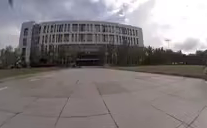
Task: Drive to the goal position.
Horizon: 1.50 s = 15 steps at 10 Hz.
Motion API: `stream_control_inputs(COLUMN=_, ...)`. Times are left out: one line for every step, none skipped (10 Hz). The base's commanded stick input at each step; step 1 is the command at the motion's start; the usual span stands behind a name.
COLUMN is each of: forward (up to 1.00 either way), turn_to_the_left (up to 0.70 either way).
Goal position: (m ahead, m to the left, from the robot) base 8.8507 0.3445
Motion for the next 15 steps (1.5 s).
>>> stream_control_inputs(forward=0.7, turn_to_the_left=0.35)
stream_control_inputs(forward=0.7, turn_to_the_left=0.24)
stream_control_inputs(forward=0.7, turn_to_the_left=0.0)
stream_control_inputs(forward=0.7, turn_to_the_left=0.0)
stream_control_inputs(forward=0.7, turn_to_the_left=0.0)
stream_control_inputs(forward=0.7, turn_to_the_left=-0.07)
stream_control_inputs(forward=0.7, turn_to_the_left=-0.27)
stream_control_inputs(forward=0.7, turn_to_the_left=-0.35)
stream_control_inputs(forward=0.7, turn_to_the_left=-0.35)
stream_control_inputs(forward=0.7, turn_to_the_left=-0.35)
stream_control_inputs(forward=0.7, turn_to_the_left=-0.35)
stream_control_inputs(forward=0.7, turn_to_the_left=-0.35)
stream_control_inputs(forward=0.7, turn_to_the_left=-0.35)
stream_control_inputs(forward=0.7, turn_to_the_left=-0.35)
stream_control_inputs(forward=0.7, turn_to_the_left=-0.16)
